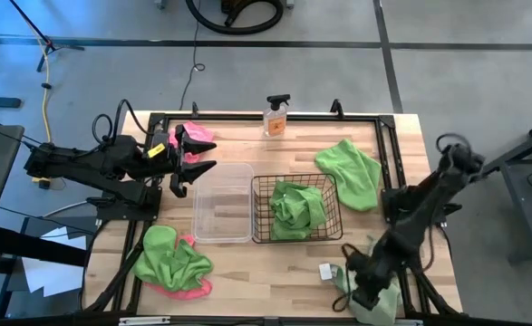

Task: Sort microfiber towel by color & place in baskets
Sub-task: Put the green towel into the wire basket

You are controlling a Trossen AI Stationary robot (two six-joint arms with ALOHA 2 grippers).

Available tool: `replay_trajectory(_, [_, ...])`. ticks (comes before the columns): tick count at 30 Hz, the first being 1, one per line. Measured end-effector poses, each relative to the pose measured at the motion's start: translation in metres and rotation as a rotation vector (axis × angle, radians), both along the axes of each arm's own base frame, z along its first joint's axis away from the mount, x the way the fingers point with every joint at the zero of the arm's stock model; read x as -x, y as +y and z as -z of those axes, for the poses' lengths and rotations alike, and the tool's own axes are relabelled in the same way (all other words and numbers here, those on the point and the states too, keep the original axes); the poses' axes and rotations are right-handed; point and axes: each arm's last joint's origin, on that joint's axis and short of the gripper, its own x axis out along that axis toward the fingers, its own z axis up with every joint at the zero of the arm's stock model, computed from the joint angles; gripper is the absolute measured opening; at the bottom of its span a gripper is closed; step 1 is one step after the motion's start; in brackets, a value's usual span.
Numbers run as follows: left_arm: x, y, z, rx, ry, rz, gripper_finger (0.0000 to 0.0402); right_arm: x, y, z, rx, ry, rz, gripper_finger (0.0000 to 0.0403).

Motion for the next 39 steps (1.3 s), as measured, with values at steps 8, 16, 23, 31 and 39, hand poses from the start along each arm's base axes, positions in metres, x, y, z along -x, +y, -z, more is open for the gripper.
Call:
replay_trajectory(8, [0.0, 0.0, 0.0, -0.011, 0.001, -0.003, 0.0226, -0.005, 0.015, 0.054, 0.176, 0.209, 0.033, 0.0272])
replay_trajectory(16, [0.003, 0.0, -0.002, -0.01, -0.009, -0.003, 0.0226, -0.01, 0.02, 0.098, 0.311, 0.312, 0.021, 0.0272])
replay_trajectory(23, [0.009, 0.001, -0.005, -0.007, -0.029, -0.003, 0.0226, -0.012, 0.022, 0.112, 0.333, 0.332, -0.013, 0.0215])
replay_trajectory(31, [0.022, 0.003, -0.011, 0.0, -0.076, -0.003, 0.0226, -0.012, 0.023, 0.105, 0.293, 0.256, -0.094, 0.0026])
replay_trajectory(39, [0.036, 0.005, -0.017, -0.01, -0.124, -0.007, 0.0226, -0.004, 0.0, 0.032, 0.193, -0.012, -0.133, 0.0005])
